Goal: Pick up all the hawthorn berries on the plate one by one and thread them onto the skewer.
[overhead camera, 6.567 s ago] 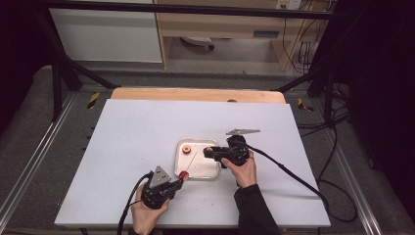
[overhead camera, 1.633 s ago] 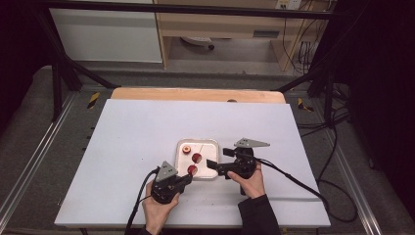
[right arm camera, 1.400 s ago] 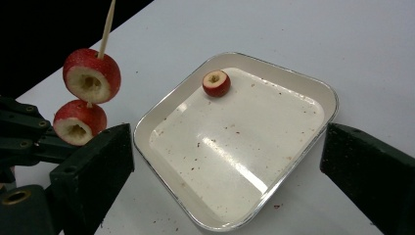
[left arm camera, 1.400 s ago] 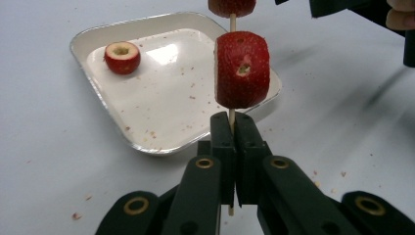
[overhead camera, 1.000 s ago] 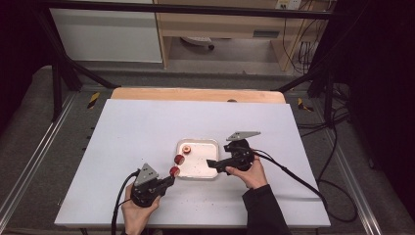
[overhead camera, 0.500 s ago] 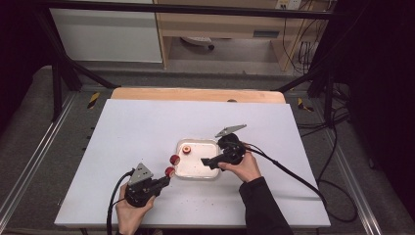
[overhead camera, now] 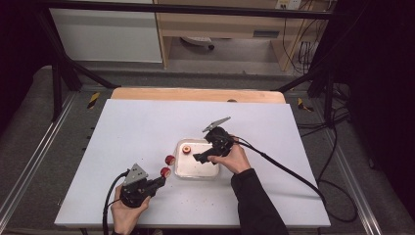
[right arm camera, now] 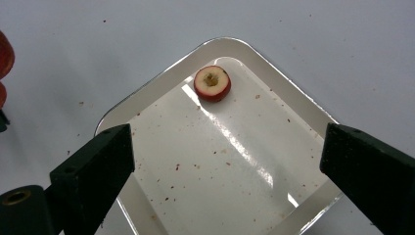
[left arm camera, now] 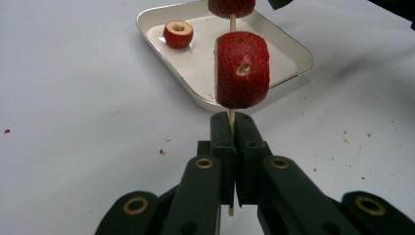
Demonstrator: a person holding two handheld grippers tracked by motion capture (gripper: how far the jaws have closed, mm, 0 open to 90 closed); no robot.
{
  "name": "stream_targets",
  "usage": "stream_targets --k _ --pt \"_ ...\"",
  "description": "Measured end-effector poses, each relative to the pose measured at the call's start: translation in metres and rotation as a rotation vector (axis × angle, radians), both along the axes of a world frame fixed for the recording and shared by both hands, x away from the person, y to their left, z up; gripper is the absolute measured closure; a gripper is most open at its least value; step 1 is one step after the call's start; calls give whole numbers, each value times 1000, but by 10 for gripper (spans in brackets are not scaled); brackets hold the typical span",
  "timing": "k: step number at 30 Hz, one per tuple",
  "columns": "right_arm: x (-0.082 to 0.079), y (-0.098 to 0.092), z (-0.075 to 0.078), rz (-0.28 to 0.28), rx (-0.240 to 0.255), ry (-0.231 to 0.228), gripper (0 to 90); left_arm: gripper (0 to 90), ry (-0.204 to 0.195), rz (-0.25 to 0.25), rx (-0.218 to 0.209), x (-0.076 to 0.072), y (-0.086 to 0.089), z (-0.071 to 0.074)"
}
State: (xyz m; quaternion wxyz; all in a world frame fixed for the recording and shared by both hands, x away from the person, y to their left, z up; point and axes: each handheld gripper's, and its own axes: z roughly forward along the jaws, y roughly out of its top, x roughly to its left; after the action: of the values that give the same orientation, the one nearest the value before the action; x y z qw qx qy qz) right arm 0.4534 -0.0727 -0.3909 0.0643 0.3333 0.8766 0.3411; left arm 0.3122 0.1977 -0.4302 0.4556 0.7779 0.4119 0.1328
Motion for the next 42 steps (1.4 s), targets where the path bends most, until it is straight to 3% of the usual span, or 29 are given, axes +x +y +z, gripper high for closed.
stream_targets --k 14,22,26,30,35,37,42 --pt "30 24 -8 1 -65 42 114 883 11 5 -6 1 5 -2" --pt "41 39 -16 53 -98 100 148 883 18 4 3 2 6 -3" --pt "46 45 -19 88 -142 108 162 883 20 -4 9 3 6 -4" --pt "48 51 -19 113 -149 109 208 883 26 -3 8 3 6 -5" --pt "50 60 -21 146 -205 102 274 883 28 -7 5 4 5 -5" --pt "51 62 -22 145 -188 110 300 883 30 -12 11 4 4 -5" --pt "53 68 -25 153 -208 116 373 883 37 -9 10 5 4 -7"
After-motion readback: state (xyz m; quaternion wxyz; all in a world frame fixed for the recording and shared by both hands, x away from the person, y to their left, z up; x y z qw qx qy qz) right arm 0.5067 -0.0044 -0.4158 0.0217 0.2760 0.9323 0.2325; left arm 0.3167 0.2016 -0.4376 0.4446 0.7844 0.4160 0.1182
